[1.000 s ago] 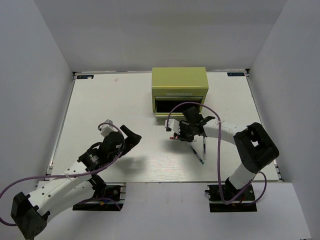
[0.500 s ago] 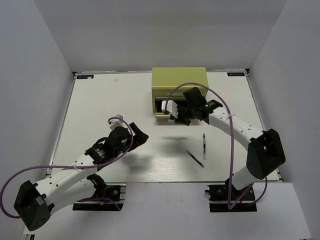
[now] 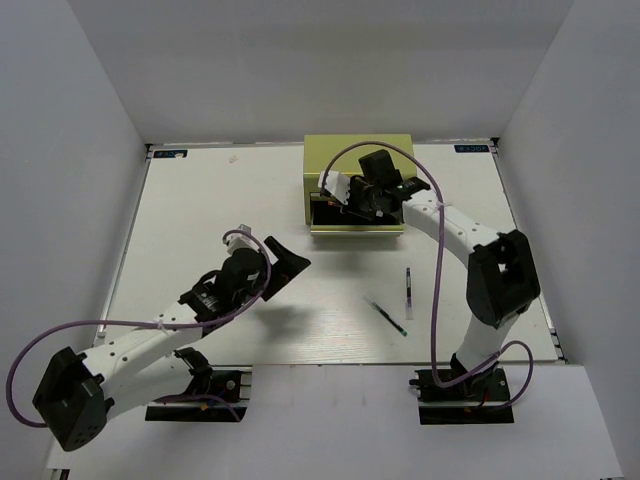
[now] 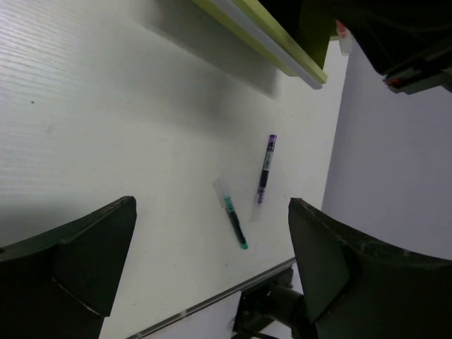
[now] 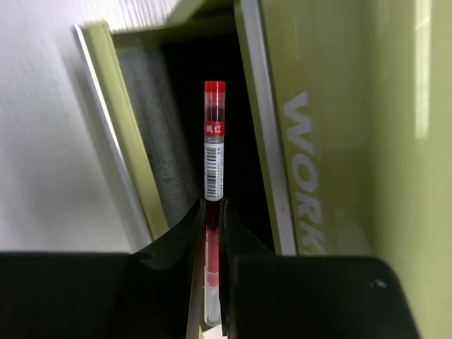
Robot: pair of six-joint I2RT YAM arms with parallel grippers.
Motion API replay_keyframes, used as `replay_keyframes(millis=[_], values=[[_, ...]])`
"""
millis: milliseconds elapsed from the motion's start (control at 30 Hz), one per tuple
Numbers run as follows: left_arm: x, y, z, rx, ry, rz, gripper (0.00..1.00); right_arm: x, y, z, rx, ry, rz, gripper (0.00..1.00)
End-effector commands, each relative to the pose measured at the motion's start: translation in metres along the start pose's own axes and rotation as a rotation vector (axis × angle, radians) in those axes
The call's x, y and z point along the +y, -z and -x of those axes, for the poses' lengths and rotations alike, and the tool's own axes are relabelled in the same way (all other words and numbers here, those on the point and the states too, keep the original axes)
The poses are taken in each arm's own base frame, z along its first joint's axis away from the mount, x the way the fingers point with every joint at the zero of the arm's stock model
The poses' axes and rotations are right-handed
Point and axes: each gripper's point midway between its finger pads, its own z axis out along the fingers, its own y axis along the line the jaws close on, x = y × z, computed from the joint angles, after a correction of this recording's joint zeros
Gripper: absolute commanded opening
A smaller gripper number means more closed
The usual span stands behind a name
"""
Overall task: Sort the stationery into containers
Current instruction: Place the pen in the drawer, then pick up the pen from the center of the board.
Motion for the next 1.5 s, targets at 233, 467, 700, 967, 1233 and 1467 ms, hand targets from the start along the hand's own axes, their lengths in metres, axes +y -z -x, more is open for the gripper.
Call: replay_keyframes(millis=[233,467,700,967,1233,1467], values=[[-0.044,-0.032,-0.027,0.164,0.249,-0.092,0.98,-0.031,0.008,0.003,-0.004,0.039,-0.093,0.38],[-0.056,-0.065,-0.055,0.287,0.330,-0.056,0.87,-0.015,0.044,0.010,-0.059,-0.070,-0.065,0.21],[-0.076,-0.087,-0.071,0.337,0.268,0.009,0.83,0.046,0.083,-0.042,0.035,-0.443,0.060,0.03],[-0.059,-0.092,-0.073,0.342,-0.127,0.148,0.73,0.110,0.116,-0.106,0.194,-0.648,0.100,0.49],[-0.041,-0.069,-0.060,0.295,-0.186,0.174,0.73,0.153,0.101,-0.155,0.327,-0.736,0.135,0.52],[-0.043,-0.065,-0.069,0.301,-0.128,0.173,0.88,0.160,0.083,-0.173,0.383,-0.785,0.117,0.52]])
